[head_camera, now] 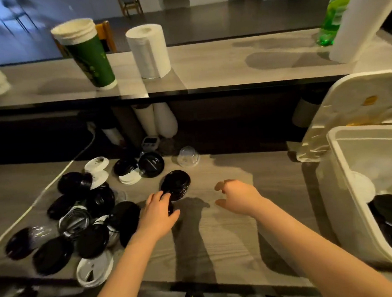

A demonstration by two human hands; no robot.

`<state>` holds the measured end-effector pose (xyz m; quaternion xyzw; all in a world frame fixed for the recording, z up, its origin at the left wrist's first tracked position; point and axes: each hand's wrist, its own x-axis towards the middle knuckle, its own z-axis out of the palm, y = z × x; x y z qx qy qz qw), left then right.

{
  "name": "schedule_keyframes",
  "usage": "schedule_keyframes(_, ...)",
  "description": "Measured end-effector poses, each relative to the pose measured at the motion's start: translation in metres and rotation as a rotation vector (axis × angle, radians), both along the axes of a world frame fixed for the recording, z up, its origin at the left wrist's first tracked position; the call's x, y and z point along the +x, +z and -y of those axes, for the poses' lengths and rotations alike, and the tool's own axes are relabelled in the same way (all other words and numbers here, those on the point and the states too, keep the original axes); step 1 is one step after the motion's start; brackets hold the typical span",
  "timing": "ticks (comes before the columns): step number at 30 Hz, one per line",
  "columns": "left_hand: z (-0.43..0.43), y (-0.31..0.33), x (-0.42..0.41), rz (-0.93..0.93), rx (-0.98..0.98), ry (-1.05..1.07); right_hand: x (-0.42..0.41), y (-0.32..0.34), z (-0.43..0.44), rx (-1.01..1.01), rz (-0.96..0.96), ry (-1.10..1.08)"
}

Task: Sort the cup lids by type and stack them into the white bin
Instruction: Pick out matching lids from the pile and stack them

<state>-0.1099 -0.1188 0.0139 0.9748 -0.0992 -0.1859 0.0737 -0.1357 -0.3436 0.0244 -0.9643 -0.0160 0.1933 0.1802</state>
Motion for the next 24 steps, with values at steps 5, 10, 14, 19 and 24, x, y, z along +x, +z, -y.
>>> schedule_keyframes(5, -0.052, -0.016, 0.027, -0.072, 0.014, 0.024, 0.038, -0.022, -0.051, 0.016, -0.106, 0.002)
schedule_keyframes(10, -0.07, -0.019, 0.072, -0.124, 0.047, -0.016, 0.083, -0.049, -0.091, 0.093, -0.088, -0.102)
schedule_keyframes(14, -0.078, -0.025, 0.097, -0.152, 0.017, -0.082, 0.113, -0.066, -0.113, 0.087, -0.083, -0.164)
schedule_keyframes(19, -0.087, -0.034, 0.115, -0.15, -0.078, -0.098, 0.122, -0.086, -0.123, 0.01, -0.073, -0.187)
schedule_keyframes(24, -0.087, -0.041, 0.127, -0.12, -0.265, -0.024, 0.122, -0.077, -0.118, 0.231, 0.142, -0.277)
